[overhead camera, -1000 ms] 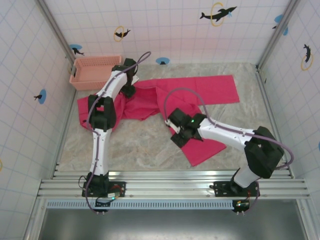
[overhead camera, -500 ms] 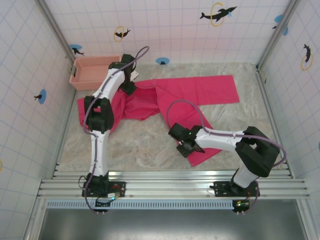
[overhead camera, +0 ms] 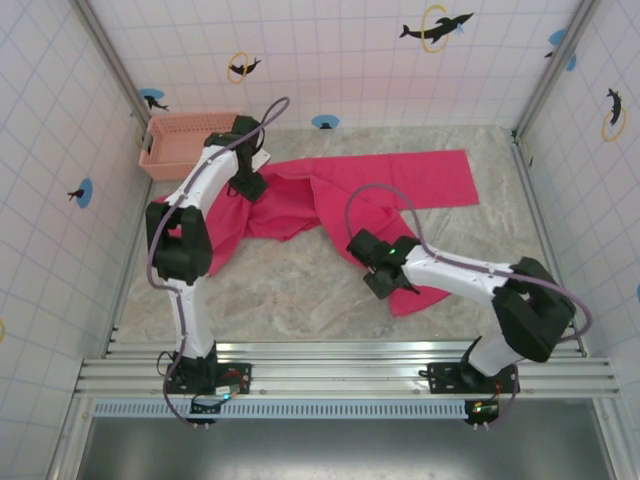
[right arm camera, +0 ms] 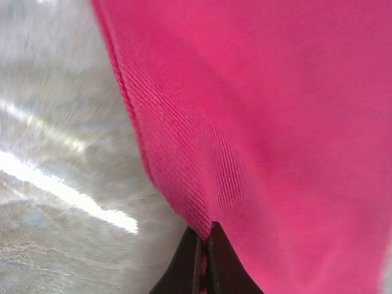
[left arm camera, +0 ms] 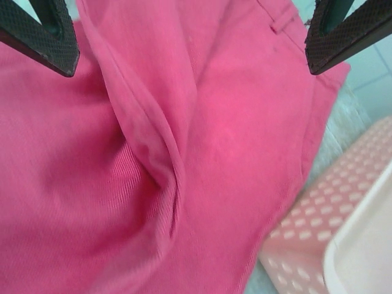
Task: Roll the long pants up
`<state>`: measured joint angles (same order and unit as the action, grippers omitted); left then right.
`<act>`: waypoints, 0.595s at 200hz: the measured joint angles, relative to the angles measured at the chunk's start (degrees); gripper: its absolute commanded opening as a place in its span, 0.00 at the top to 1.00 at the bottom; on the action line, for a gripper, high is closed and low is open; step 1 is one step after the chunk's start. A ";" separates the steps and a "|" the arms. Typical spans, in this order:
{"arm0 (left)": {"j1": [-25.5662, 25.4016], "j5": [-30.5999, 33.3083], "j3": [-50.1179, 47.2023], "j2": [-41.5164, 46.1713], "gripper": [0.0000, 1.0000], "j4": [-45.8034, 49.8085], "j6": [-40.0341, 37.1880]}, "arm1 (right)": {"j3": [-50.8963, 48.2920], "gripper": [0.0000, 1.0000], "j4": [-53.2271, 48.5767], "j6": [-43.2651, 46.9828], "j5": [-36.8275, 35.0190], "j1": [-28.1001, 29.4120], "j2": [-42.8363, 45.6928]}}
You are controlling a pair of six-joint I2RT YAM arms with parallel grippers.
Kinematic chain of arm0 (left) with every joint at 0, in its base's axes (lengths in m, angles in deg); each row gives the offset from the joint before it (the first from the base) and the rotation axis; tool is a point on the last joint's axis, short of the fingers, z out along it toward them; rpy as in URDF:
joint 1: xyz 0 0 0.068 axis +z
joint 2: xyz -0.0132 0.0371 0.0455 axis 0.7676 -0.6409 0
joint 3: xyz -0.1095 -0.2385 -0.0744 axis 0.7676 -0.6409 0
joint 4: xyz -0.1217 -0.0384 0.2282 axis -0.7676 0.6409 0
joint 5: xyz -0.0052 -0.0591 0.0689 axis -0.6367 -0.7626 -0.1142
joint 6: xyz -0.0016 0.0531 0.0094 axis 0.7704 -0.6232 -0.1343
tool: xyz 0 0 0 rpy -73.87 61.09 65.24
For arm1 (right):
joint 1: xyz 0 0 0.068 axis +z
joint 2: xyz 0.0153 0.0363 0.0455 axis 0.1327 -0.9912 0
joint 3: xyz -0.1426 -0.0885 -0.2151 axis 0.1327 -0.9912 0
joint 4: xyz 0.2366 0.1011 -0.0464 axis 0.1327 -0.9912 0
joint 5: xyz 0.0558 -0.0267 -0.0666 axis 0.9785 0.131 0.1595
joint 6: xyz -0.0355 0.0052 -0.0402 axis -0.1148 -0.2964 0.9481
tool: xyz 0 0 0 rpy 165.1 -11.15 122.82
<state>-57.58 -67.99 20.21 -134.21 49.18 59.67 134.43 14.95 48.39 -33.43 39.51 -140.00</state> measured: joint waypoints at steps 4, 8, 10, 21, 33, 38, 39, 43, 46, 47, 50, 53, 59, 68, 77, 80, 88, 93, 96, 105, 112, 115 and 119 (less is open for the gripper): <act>-0.11 0.09 -1.36 1.16 0.03 -0.22 0.13 | 0.70 1.00 -0.28 0.22 0.00 -1.11 1.11; -0.35 0.20 -2.54 2.34 0.03 -0.22 0.24 | 1.64 1.00 -0.48 0.59 -0.24 -2.60 2.67; -0.42 0.26 -2.95 2.71 0.03 -0.28 0.26 | 2.08 1.00 -0.48 0.68 -0.13 -3.39 3.32; -1.29 0.94 -5.81 5.46 0.03 -0.74 0.28 | 4.31 1.00 -0.39 1.33 -0.07 -7.69 6.69; -2.54 1.53 -8.17 7.98 0.03 -0.98 0.35 | 6.47 1.00 0.28 2.08 0.52 -12.87 9.46; -3.04 1.70 -8.76 8.72 0.03 -1.03 0.48 | 7.23 1.00 0.63 2.40 0.66 -14.95 10.21; -3.17 1.73 -8.87 8.90 0.03 -1.01 0.48 | 7.32 1.00 0.66 2.40 0.66 -15.19 10.29; -3.50 1.79 -9.11 9.27 0.03 -1.01 0.50 | 7.93 1.00 0.94 2.75 0.83 -16.94 10.64; -3.87 1.90 -9.31 9.55 0.03 -1.05 0.52 | 8.37 1.00 1.11 2.89 0.94 -17.97 10.75; -3.96 1.92 -9.35 9.60 0.03 -1.05 0.55 | 8.61 1.00 1.22 3.02 0.94 -18.49 10.73; -4.24 2.08 -9.42 9.77 0.03 -1.03 0.57 | 9.03 1.00 1.40 3.26 1.20 -19.45 10.75; -4.50 2.23 -9.49 9.84 0.03 -1.05 0.66 | 9.42 1.00 1.60 3.41 1.25 -20.33 10.69; -5.03 2.60 -9.55 9.88 0.03 -1.03 0.72 | 10.16 1.00 2.21 3.87 1.60 -21.97 10.27; -5.64 3.04 -9.70 9.84 0.03 -0.98 0.92 | 11.47 1.00 3.13 4.68 2.03 -24.24 8.85; -5.97 3.37 -9.97 9.81 0.03 -0.76 1.14 | 12.90 1.00 4.07 5.44 2.69 -26.08 6.97; -6.03 3.54 -10.03 9.81 0.03 -0.63 1.18 | 13.44 1.00 4.33 5.60 2.91 -26.67 6.14; -6.12 3.91 -10.23 9.81 0.03 -0.44 1.49 | 14.95 1.00 5.40 6.43 3.52 -28.24 3.65; -6.12 4.22 -10.36 9.81 0.03 -0.42 1.55 | 16.00 1.00 6.16 6.86 3.82 -29.18 2.05; -6.10 4.31 -10.43 9.81 0.03 -0.37 1.57 | 16.68 1.00 6.45 7.06 4.26 -29.75 1.03; -6.10 4.63 -10.54 9.81 0.03 -0.22 1.60 | 18.88 1.00 7.37 7.65 4.90 -31.43 -2.12; -6.08 4.90 -10.56 9.81 0.03 -0.02 1.60 | 20.92 1.00 7.93 8.41 5.42 -32.72 -4.90; -6.05 5.01 -10.56 9.81 0.03 0.07 1.57 | 21.81 1.00 8.13 8.50 5.73 -33.24 -6.14; -6.05 5.29 -10.56 9.84 0.03 0.22 1.57 | 23.21 1.00 8.46 8.81 5.92 -34.01 -7.76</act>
<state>-63.63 -62.70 9.65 -124.38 49.40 61.25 157.64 23.41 57.20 -27.51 5.50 -147.76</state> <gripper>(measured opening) 0.973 0.055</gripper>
